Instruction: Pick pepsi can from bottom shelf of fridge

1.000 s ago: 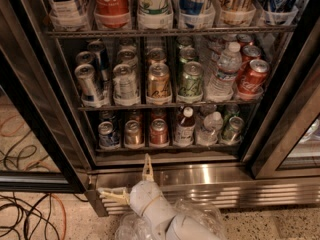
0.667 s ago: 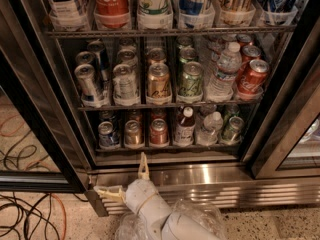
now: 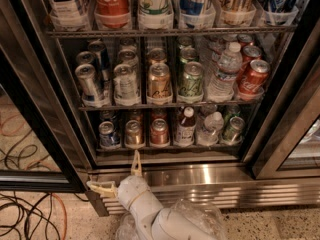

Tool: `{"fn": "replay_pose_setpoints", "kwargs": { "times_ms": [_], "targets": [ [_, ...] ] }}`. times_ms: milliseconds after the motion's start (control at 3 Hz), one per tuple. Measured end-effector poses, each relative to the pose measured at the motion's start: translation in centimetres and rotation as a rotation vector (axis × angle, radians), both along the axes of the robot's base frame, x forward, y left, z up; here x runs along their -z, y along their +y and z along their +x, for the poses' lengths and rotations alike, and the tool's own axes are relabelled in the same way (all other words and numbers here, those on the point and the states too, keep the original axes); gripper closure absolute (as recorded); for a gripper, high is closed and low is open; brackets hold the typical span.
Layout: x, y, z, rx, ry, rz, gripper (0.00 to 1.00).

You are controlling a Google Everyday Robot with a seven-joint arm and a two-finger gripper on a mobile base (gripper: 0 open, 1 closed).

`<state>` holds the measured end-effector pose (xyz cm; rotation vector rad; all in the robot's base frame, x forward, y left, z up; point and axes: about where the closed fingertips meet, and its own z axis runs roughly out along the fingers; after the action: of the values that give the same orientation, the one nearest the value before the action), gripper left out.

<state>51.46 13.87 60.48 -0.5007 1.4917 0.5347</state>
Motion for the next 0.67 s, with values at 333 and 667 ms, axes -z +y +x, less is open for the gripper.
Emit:
{"fn": "replay_pose_setpoints", "kwargs": {
  "times_ms": [333, 667],
  "targets": [
    [-0.1, 0.8, 1.1, -0.002, -0.020, -0.019, 0.00],
    [0.4, 1.6, 2.3, 0.009, -0.028, -0.024, 0.00]
  ]
}}
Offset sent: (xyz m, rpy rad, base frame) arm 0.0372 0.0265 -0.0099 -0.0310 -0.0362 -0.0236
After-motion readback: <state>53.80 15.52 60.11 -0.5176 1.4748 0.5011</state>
